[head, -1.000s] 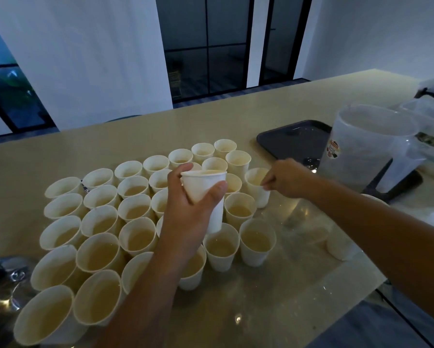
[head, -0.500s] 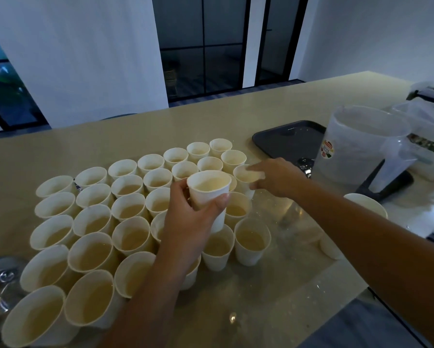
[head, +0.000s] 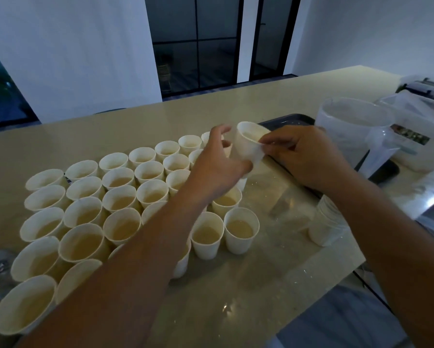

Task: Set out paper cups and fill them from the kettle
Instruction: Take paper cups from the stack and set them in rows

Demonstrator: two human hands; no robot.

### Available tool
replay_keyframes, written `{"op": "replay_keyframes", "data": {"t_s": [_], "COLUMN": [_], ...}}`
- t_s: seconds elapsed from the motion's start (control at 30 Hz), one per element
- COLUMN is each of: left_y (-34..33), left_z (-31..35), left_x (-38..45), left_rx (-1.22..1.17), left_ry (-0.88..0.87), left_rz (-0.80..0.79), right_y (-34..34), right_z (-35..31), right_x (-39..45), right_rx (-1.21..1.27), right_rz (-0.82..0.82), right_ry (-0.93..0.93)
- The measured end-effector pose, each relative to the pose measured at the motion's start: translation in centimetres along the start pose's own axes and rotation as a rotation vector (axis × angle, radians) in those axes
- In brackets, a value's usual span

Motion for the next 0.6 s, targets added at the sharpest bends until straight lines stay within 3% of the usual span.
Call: {"op": "replay_keyframes", "data": {"t_s": [0.27,0.4,0.6], "left_y": [-1.8,-3.2,-4.2], "left_z": [-1.8,-4.0,-4.8], "left_x": [4.0,4.6,4.7], "left_rx": [0.370,0.618,0.799], "left_ry": [0.010,-0.006,-0.045], "left_rz": [-0.074,-0.160,-0.192], "right_y": [-6.6,-9.9,-11.9], "right_z": [5.8,6.6,7.2], "right_x": [-0.8,-1.7,-1.4], "right_rx": [-0.153,-0.126,-0.140], "right_rz": [-0.157,-0.253,-0.275], "right_ry": [-0.227,-0.218,-0.239]}}
Point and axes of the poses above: each hand's wrist, its own x-axis towards the middle knuckle, its own y-axis out of the back of the hand, z = x × y, the point moved 6 cm from there along x, towards the middle knuckle, and after that the axes turned 5 degrees about -x, right-handed, at the moved point
